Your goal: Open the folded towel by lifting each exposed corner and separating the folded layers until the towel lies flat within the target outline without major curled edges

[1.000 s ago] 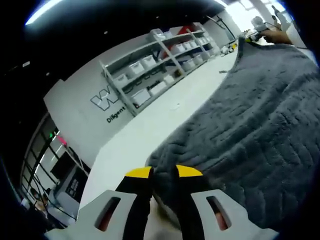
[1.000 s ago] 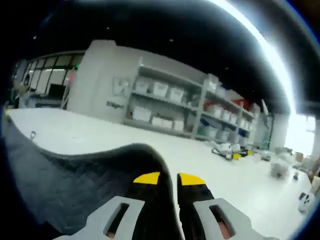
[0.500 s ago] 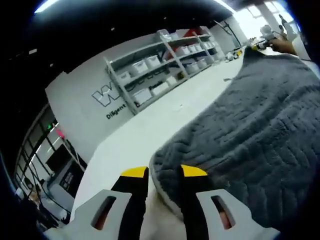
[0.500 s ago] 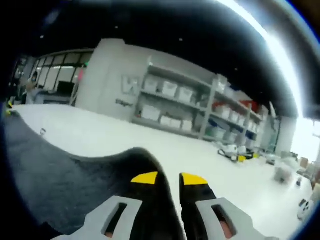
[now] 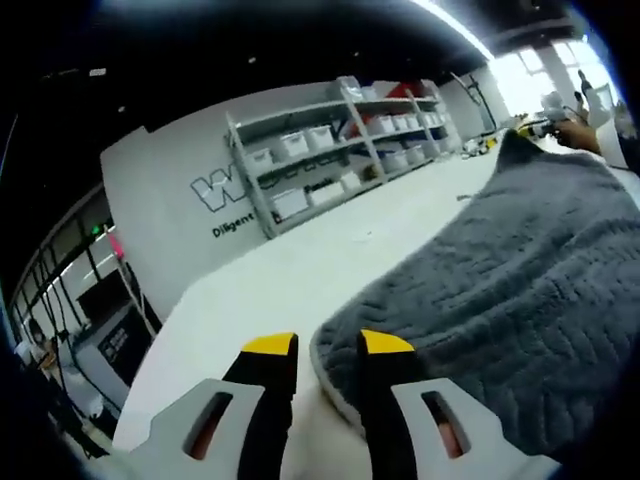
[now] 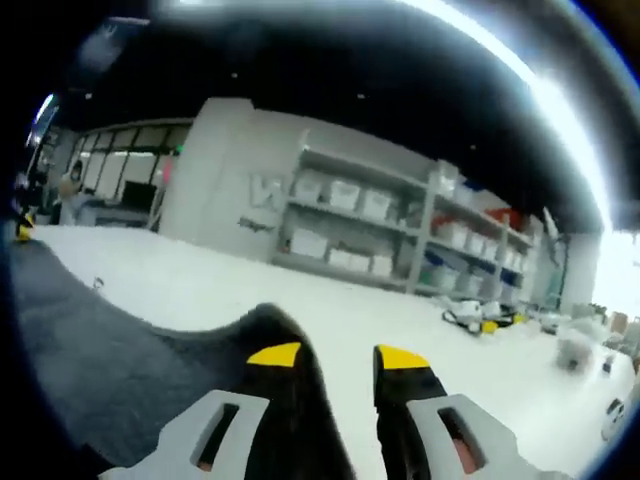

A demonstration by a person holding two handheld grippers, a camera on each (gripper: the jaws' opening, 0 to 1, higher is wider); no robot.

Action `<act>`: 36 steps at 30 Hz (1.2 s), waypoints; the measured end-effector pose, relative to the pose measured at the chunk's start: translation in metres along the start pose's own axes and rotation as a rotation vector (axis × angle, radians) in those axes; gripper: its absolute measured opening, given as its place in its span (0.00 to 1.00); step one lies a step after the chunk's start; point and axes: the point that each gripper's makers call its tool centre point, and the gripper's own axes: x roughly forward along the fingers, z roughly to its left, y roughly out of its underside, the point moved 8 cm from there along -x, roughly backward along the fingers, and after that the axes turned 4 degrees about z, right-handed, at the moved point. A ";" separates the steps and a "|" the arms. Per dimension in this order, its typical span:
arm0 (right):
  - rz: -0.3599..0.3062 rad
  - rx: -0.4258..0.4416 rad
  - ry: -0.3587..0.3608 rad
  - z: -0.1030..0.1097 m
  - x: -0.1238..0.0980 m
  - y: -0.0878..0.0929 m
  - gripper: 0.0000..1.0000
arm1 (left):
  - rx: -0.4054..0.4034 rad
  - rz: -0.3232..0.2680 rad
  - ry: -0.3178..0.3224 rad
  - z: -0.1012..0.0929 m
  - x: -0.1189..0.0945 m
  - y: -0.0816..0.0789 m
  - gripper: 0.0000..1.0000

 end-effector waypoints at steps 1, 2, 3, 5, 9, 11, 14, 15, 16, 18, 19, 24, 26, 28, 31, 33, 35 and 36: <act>0.009 -0.028 -0.002 0.000 0.005 0.001 0.15 | -0.002 0.000 0.001 0.000 0.000 0.000 0.22; 0.001 -0.036 -0.019 0.002 0.007 0.001 0.08 | 0.000 0.001 0.000 -0.001 0.000 0.000 0.22; -0.033 -0.028 -0.081 0.009 0.004 -0.005 0.05 | 0.014 0.008 -0.003 -0.001 0.000 0.000 0.22; -0.040 -0.038 -0.078 0.012 -0.004 -0.011 0.11 | 0.025 0.013 -0.004 -0.002 0.000 0.001 0.22; 0.001 -0.050 -0.130 0.014 -0.006 -0.007 0.32 | 0.029 0.018 -0.003 -0.003 -0.001 0.001 0.22; 0.006 -0.046 -0.125 0.008 -0.004 -0.004 0.44 | 0.031 0.018 -0.004 -0.003 -0.001 0.001 0.22; 0.031 -0.062 -0.097 -0.001 -0.005 -0.001 0.51 | 0.035 0.021 -0.003 -0.004 -0.001 0.001 0.22; 0.030 -0.061 -0.099 -0.001 -0.006 -0.001 0.54 | 0.038 0.021 -0.003 -0.004 -0.001 0.001 0.22; 0.022 -0.055 -0.121 0.002 -0.005 -0.002 0.58 | 0.038 0.019 -0.002 -0.004 -0.001 0.001 0.22; 0.014 -0.068 -0.148 0.013 0.000 -0.002 0.67 | 0.034 0.016 0.000 -0.005 0.001 0.001 0.22; 0.018 -0.106 -0.153 0.016 0.002 -0.002 0.68 | 0.032 0.015 0.002 -0.005 0.001 0.001 0.22; 0.029 -0.191 -0.193 0.040 -0.003 0.001 0.58 | 0.079 0.021 -0.008 -0.006 0.003 0.000 0.16; 0.056 -0.220 -0.184 0.043 -0.006 0.003 0.29 | 0.089 0.024 -0.012 -0.004 0.007 -0.001 0.15; 0.081 -0.226 -0.180 0.045 -0.006 0.006 0.06 | 0.103 0.031 -0.012 -0.002 0.010 -0.001 0.09; 0.137 -0.196 -0.195 0.050 -0.006 0.014 0.07 | 0.040 0.014 -0.011 0.006 0.016 -0.004 0.01; 0.173 -0.130 -0.209 0.051 -0.007 0.019 0.00 | 0.016 0.001 -0.013 0.008 0.016 -0.007 0.01; 0.216 -0.067 -0.207 0.048 -0.008 0.025 0.00 | 0.015 0.007 -0.011 0.008 0.021 -0.007 0.01; 0.245 -0.038 -0.204 0.047 -0.010 0.028 0.00 | 0.022 0.030 -0.010 0.008 0.026 -0.006 0.00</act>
